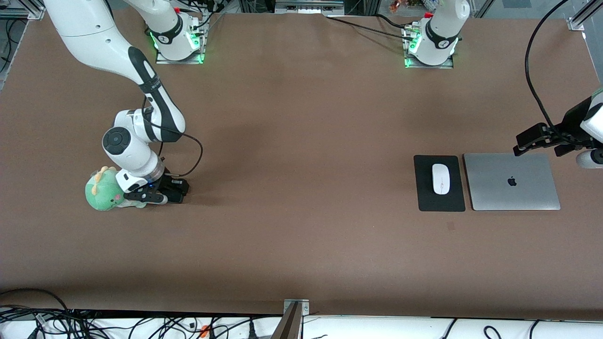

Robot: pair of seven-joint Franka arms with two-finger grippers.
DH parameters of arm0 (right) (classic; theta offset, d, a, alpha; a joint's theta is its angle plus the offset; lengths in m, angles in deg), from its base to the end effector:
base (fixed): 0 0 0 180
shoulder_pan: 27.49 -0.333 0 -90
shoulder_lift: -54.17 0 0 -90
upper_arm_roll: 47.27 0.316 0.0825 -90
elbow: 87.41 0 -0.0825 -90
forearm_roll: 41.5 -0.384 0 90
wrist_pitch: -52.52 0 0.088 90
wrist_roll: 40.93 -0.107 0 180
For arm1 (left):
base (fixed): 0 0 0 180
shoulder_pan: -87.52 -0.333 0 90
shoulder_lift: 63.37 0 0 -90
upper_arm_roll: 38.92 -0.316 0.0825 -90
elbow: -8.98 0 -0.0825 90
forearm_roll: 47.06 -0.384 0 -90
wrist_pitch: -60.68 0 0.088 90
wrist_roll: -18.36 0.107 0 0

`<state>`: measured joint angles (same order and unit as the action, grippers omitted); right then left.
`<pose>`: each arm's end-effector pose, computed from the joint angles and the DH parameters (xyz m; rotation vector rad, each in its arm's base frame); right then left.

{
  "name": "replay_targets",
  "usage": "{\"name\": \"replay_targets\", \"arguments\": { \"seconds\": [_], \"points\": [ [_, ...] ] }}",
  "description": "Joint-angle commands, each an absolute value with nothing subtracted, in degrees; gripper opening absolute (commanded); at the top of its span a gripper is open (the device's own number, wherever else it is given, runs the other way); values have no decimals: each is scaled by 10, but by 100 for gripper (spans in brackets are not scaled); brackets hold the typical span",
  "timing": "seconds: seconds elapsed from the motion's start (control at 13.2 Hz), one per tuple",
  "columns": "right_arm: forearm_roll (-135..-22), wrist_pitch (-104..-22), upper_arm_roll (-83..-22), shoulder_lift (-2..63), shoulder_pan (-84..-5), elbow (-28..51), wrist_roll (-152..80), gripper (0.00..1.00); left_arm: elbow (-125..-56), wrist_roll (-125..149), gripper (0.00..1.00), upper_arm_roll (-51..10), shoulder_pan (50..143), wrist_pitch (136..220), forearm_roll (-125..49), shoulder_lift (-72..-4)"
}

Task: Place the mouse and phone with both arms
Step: 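Lower the black phone beside the green plush toy with the right gripper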

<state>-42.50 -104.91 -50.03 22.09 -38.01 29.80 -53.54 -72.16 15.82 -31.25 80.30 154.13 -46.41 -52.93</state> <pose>0.6016 0.0817 0.1758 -3.1219 0.1423 -0.2248 0.6156 0.0018 0.5976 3.1042 0.0614 0.0517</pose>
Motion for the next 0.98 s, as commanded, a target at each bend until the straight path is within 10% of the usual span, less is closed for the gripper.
{"name": "replay_targets", "arguments": {
  "seconds": [0.0,0.08,0.23,0.91],
  "points": [
    [-433,-1062,-499,217,-382,298,-531,0,-703,170,100,-310,802,1528,-478,-519],
    [-433,-1062,-499,214,-383,297,-530,1,-703,171,100,-310,802,1527,-478,-520],
    [-433,-1059,-499,215,-383,291,-525,100,-703,170,100,-310,803,1527,-478,-520],
    [-437,-808,-501,304,-387,154,-524,100,-703,170,100,-310,802,1526,-478,-520]
  ]
}}
